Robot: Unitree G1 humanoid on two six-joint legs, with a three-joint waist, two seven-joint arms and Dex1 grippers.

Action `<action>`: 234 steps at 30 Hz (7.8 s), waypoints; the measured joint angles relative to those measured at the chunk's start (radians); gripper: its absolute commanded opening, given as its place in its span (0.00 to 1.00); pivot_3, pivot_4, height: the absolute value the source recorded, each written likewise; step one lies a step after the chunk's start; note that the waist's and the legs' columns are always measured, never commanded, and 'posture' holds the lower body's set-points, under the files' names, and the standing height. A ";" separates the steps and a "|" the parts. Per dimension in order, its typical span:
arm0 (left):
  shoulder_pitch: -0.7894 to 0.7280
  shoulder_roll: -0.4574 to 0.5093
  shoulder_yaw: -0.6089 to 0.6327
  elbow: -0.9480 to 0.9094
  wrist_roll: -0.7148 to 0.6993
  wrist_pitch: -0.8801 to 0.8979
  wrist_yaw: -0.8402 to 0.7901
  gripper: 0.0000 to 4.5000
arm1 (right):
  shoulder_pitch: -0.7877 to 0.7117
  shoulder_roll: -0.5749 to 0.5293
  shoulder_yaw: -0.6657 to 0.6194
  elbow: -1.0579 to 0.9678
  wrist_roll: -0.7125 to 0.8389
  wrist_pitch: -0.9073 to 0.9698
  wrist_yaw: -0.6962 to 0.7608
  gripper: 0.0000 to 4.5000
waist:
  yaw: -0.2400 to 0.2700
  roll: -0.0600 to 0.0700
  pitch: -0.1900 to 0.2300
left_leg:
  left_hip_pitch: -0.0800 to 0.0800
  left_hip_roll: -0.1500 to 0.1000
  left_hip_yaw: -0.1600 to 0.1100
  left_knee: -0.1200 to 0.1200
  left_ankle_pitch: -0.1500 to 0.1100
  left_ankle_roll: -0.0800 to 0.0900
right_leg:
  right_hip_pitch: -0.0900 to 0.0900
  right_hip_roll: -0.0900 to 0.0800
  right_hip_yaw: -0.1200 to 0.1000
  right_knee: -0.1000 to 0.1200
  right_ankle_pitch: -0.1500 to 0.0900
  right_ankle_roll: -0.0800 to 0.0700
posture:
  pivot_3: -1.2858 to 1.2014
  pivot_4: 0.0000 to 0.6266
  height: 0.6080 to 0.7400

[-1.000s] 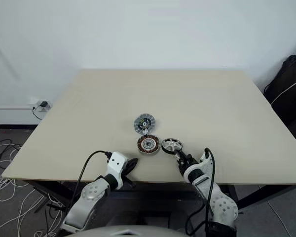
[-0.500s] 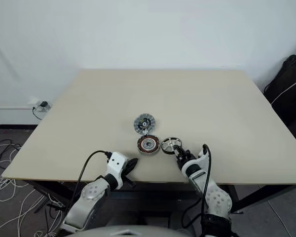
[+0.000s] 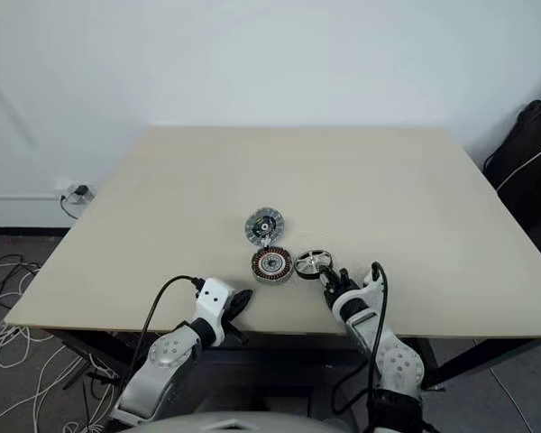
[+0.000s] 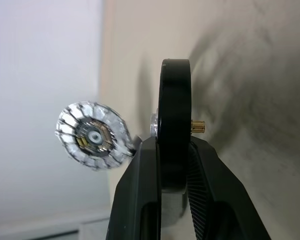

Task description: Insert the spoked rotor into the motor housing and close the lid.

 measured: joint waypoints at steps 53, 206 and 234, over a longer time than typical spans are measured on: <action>0.043 0.012 0.030 -0.005 0.000 -0.001 0.022 0.00 | -0.141 -0.002 0.210 0.202 -0.005 0.012 0.181 0.08 | -0.001 0.000 -0.001 | 0.000 0.000 0.000 0.000 0.000 0.000 | 0.000 0.000 0.000 0.001 0.000 -0.001 | 0.52 0.00 1.00; 0.015 -0.073 0.001 0.109 0.000 -0.109 0.066 0.00 | -0.687 -0.505 1.142 0.191 -1.627 -0.271 1.084 0.65 | 0.030 -0.013 0.000 | 0.003 -0.001 -0.003 0.003 0.002 -0.004 | 0.002 0.001 -0.008 0.007 0.002 -0.004 | 0.52 0.00 1.00; 0.032 -0.097 0.000 0.107 0.000 -0.110 0.099 0.00 | -0.717 -0.446 1.104 0.326 -1.688 -0.343 1.119 0.01 | 0.028 -0.013 -0.001 | 0.005 -0.001 -0.007 0.006 0.005 -0.009 | 0.002 0.001 -0.009 0.015 -0.002 -0.005 | 0.52 0.00 1.00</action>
